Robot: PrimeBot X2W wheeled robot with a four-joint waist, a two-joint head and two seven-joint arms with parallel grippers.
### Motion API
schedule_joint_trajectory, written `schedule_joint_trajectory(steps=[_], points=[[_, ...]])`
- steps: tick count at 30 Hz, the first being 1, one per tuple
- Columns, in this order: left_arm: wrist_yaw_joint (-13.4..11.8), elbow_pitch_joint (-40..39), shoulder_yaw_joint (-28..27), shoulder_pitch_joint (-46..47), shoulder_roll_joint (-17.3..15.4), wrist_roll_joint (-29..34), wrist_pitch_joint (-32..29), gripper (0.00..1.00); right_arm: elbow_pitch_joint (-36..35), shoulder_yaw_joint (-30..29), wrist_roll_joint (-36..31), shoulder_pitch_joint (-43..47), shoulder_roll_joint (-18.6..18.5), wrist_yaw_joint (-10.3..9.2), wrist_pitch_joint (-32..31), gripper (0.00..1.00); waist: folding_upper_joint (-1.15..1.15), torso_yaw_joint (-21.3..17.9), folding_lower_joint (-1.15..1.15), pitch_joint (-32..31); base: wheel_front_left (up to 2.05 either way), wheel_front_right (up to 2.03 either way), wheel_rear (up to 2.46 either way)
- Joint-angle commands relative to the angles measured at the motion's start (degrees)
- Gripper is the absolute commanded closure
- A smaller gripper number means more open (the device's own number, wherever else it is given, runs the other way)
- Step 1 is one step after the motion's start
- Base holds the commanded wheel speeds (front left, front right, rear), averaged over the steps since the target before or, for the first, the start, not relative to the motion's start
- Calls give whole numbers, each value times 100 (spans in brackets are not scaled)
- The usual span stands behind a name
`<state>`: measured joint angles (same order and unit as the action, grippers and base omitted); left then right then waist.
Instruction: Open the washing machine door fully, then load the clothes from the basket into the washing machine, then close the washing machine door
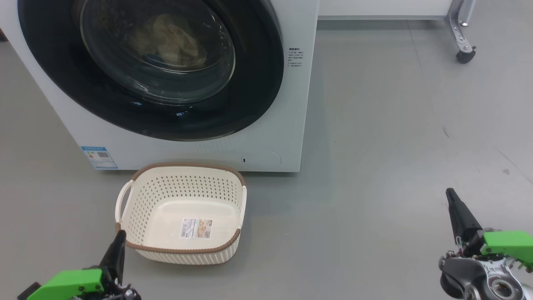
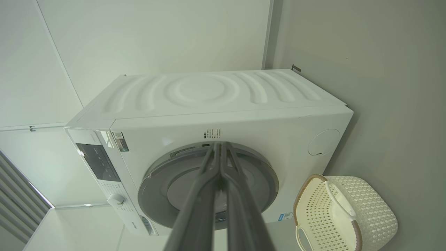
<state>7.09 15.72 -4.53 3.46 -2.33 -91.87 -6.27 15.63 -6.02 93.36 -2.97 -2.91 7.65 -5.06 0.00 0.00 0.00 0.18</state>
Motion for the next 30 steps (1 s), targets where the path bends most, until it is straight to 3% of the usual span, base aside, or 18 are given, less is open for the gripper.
schedule_joint_trajectory(steps=[1, 30], points=[[40, -166, -201, 273, -54, -28, -24, 100, -168, 82, -9, -309, -94, -16, -36, 100, 0, 0, 0, 0, 0, 0, 0], [40, -166, -200, 273, -54, -28, -23, 100, -165, 38, -45, -313, -63, -16, -71, 100, 0, 0, 0, 0, 0, 0, 0]])
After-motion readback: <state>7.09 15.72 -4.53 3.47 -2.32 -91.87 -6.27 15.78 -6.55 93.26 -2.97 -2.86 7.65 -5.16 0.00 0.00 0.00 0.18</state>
